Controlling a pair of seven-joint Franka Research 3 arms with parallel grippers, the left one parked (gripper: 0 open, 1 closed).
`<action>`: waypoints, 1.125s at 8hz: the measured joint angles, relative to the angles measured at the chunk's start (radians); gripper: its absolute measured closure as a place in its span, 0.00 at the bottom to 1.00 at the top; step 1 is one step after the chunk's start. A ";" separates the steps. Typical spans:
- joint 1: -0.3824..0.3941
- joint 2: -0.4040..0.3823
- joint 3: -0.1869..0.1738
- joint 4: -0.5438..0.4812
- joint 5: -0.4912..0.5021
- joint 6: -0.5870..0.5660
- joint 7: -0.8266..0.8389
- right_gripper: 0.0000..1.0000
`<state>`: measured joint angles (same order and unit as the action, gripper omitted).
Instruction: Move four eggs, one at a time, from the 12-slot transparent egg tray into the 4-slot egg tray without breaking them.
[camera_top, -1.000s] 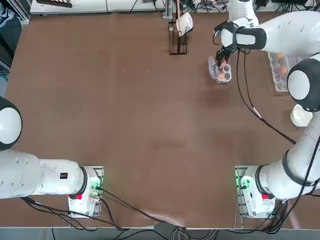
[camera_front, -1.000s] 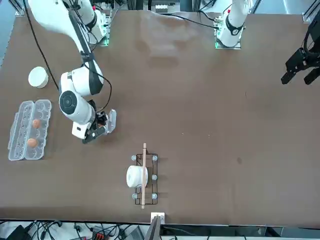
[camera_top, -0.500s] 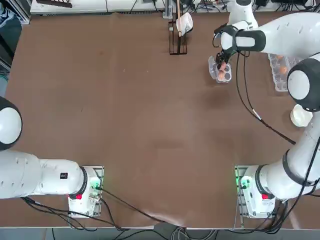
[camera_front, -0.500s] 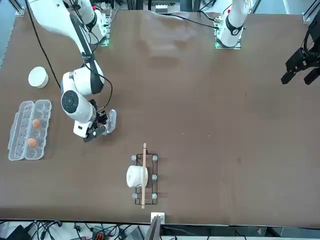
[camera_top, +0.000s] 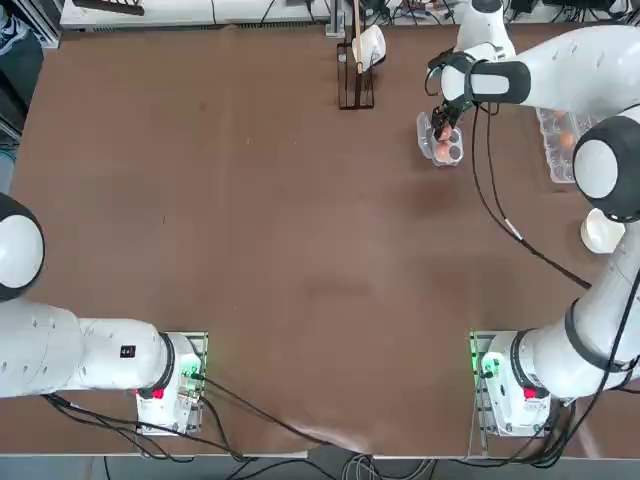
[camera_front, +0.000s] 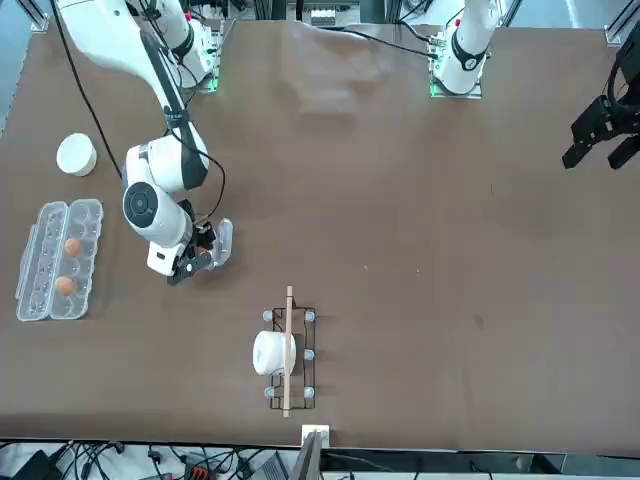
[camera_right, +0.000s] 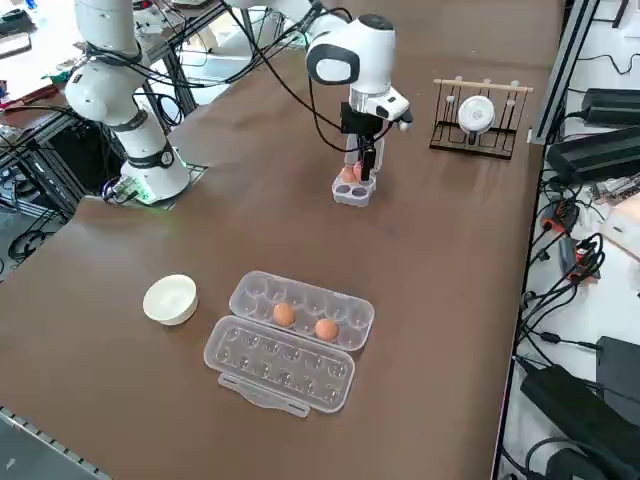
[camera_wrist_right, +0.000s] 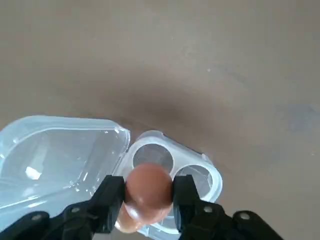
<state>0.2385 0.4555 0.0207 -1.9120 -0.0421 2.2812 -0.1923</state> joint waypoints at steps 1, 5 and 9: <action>0.000 0.000 0.000 0.001 0.000 0.001 0.000 0.41; -0.002 0.000 -0.004 0.018 0.000 0.006 0.000 0.00; -0.114 -0.010 -0.019 0.121 0.000 -0.086 -0.087 0.00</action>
<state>0.1241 0.4452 0.0013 -1.7909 -0.0424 2.1955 -0.2795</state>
